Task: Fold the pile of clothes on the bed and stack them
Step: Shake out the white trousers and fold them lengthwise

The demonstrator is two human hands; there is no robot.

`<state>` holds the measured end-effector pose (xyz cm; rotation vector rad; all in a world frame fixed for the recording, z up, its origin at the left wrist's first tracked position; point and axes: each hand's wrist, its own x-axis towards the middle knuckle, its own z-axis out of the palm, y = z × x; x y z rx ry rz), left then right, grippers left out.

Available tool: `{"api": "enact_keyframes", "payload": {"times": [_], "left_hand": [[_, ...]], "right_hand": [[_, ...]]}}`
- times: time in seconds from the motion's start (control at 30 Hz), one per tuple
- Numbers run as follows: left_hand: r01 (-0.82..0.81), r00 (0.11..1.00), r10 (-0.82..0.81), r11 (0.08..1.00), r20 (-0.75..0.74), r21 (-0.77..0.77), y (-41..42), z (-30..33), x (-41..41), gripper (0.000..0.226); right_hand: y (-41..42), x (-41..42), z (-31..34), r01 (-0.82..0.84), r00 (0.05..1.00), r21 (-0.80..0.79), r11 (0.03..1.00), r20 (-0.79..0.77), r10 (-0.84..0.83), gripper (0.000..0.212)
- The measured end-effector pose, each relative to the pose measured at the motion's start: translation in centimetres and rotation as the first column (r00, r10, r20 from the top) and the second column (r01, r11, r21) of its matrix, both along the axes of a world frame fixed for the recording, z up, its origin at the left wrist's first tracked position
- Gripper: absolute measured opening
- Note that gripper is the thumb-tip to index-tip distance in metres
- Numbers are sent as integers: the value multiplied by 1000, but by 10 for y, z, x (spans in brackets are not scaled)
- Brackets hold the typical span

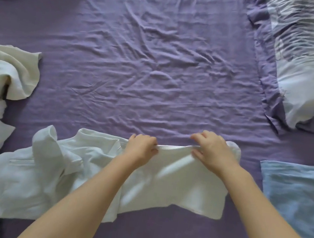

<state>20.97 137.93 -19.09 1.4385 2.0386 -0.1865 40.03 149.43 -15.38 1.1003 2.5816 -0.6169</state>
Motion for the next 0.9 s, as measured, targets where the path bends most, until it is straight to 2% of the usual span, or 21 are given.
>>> {"api": "enact_keyframes", "payload": {"times": [0.03, 0.07, 0.1, 0.17, 0.23, 0.33, 0.4, 0.5, 0.57, 0.63, 0.7, 0.8, 0.9], "left_hand": [[-9, 1000, 9, 1000, 3, -13, 6, -5, 5, 20], [0, 1000, 0, 1000, 17, -26, 11, -11, 11, 20], [17, 999, -16, 999, 39, -37, 17, -16, 17, 22], [30, 993, -22, 997, 116, -66, 32, -21, 33, 26], [-9, 973, 33, 995, 230, -103, 50, -23, 51, 27], [-14, 922, 71, 989, 380, -149, 79, -23, 81, 24], [-16, 899, 98, 981, 428, -192, 93, -25, 101, 24], [-10, 866, 145, 962, 479, -273, 105, -24, 119, 23], [-11, 786, 190, 956, 588, -294, 107, -17, 117, 25], [-9, 703, 222, 953, 675, -304, 110, -4, 108, 28], [11, 651, 232, 949, 722, -315, 112, 7, 101, 26], [56, 608, 233, 941, 759, -334, 118, 18, 103, 4], [120, 596, 203, 934, 777, -336, 127, 26, 114, 15]], "right_hand": [[3, 5, -10, -2, 1000, -14, 1000, -28, 2, 43], [4, 14, -18, 64, 993, -36, 997, -98, -67, 45], [4, 28, -24, 184, 964, -58, 981, -185, -192, 45], [2, 63, -36, 464, 837, -85, 882, -284, -468, 40], [-7, 98, -46, 640, 719, -147, 754, -231, -656, 39], [-18, 130, -60, 726, 614, -324, 607, -94, -784, 52], [-17, 139, -68, 733, 553, -424, 532, -84, -829, 67], [-4, 141, -70, 709, 417, -608, 359, -50, -908, 86], [8, 142, -67, 634, 380, -719, 285, -31, -924, 75], [21, 146, -57, 542, 421, -788, 292, -46, -906, 47], [30, 151, -43, 433, 444, -858, 278, -65, -894, 33], [37, 157, -30, 283, 463, -916, 284, -129, -877, 42], [40, 155, -27, 211, 458, -942, 261, -141, -878, 55]]}}
